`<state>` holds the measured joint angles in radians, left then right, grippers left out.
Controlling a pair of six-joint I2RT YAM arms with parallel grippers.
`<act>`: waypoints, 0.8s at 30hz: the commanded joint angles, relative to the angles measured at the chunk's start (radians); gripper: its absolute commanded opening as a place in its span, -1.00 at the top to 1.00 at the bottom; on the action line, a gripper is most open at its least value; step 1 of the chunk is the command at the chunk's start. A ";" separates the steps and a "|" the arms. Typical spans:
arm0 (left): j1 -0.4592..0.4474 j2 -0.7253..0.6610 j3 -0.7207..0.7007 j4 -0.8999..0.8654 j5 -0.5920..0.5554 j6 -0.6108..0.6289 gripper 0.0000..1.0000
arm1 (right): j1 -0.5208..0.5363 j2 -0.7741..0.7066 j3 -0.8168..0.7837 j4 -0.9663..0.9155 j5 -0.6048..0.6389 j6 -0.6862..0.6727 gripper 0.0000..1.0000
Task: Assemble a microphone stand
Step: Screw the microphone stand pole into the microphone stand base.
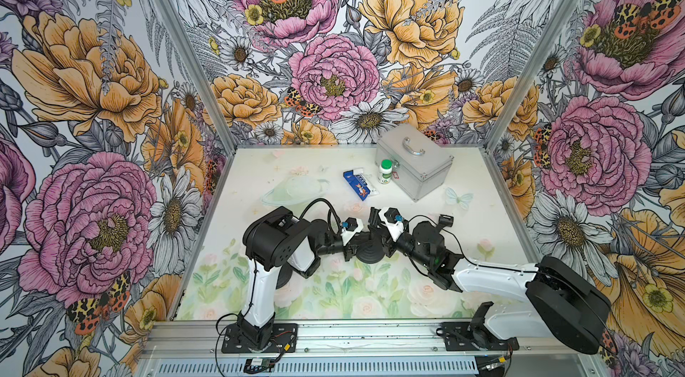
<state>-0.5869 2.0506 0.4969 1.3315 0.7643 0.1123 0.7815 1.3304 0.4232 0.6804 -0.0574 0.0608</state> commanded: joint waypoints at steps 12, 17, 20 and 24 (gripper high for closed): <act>-0.005 -0.015 0.002 -0.007 -0.016 0.015 0.57 | -0.225 0.079 0.220 -0.455 -0.643 -0.335 0.00; -0.005 -0.014 0.003 -0.007 -0.017 0.014 0.56 | -0.231 0.123 0.269 -0.434 -0.633 -0.303 0.31; -0.004 -0.013 0.005 -0.008 -0.016 0.013 0.56 | -0.220 0.105 0.199 -0.299 -0.487 -0.212 0.60; -0.002 -0.013 0.006 -0.007 -0.014 0.011 0.53 | -0.148 0.042 0.019 -0.028 -0.101 -0.056 0.77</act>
<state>-0.5896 2.0506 0.4969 1.3235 0.7555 0.1112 0.5980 1.3945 0.5358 0.4812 -0.4770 -0.1123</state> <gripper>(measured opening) 0.234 0.254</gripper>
